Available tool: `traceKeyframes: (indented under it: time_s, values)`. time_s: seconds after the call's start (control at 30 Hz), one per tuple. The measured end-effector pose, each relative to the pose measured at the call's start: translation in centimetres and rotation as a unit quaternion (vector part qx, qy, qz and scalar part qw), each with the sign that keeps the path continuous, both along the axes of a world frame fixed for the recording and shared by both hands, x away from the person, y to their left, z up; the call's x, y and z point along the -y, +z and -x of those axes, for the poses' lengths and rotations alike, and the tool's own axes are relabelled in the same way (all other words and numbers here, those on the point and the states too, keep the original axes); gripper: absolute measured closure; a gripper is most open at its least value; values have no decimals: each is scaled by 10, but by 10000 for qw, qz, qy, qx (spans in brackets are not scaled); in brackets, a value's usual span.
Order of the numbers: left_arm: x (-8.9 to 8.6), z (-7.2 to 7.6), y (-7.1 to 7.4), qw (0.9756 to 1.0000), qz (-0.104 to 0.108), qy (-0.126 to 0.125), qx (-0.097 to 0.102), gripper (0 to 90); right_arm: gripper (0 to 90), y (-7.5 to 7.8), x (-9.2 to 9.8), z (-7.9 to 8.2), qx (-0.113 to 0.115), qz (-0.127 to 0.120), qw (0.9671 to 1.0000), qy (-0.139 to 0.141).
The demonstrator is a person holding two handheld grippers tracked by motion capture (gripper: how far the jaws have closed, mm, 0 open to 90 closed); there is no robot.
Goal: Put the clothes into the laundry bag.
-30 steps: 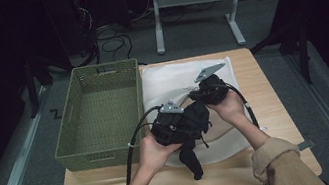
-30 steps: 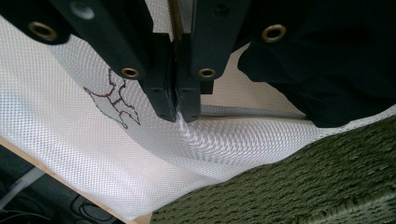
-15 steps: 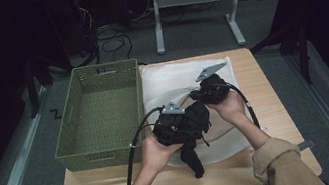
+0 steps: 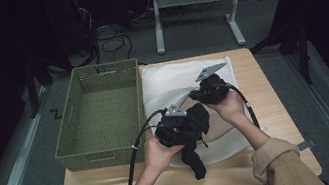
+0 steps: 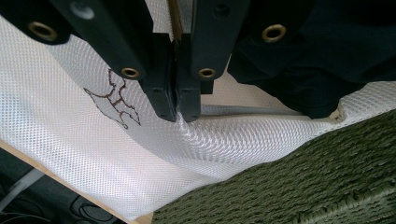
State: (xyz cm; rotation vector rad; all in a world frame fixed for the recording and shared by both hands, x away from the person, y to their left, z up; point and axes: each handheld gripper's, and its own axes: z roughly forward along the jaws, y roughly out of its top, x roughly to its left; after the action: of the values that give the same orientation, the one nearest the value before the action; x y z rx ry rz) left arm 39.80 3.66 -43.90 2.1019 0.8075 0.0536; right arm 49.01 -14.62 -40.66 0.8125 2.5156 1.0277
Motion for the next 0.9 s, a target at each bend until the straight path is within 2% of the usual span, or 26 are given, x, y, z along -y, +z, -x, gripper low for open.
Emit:
traceKeyframes:
  time_s: [0.17, 0.23, 0.5, 0.9]
  values:
    - [5, -2, -6, 10000, -93, 13, -18, 550, 884, 2, 0, 2, 14, -46, 10000, -14]
    - [7, -4, -9, 10000, -65, 11, -65, 549, 885, 2, 0, 2, 41, -29, 10000, 6]
    - [12, -8, -14, 9998, -184, 40, -53, 548, 885, 2, 0, 4, 49, -44, 10000, 16]
    - [18, -14, -21, 9995, -255, 143, -69, 542, 885, 5, 2, 6, 52, -76, 10000, -4]
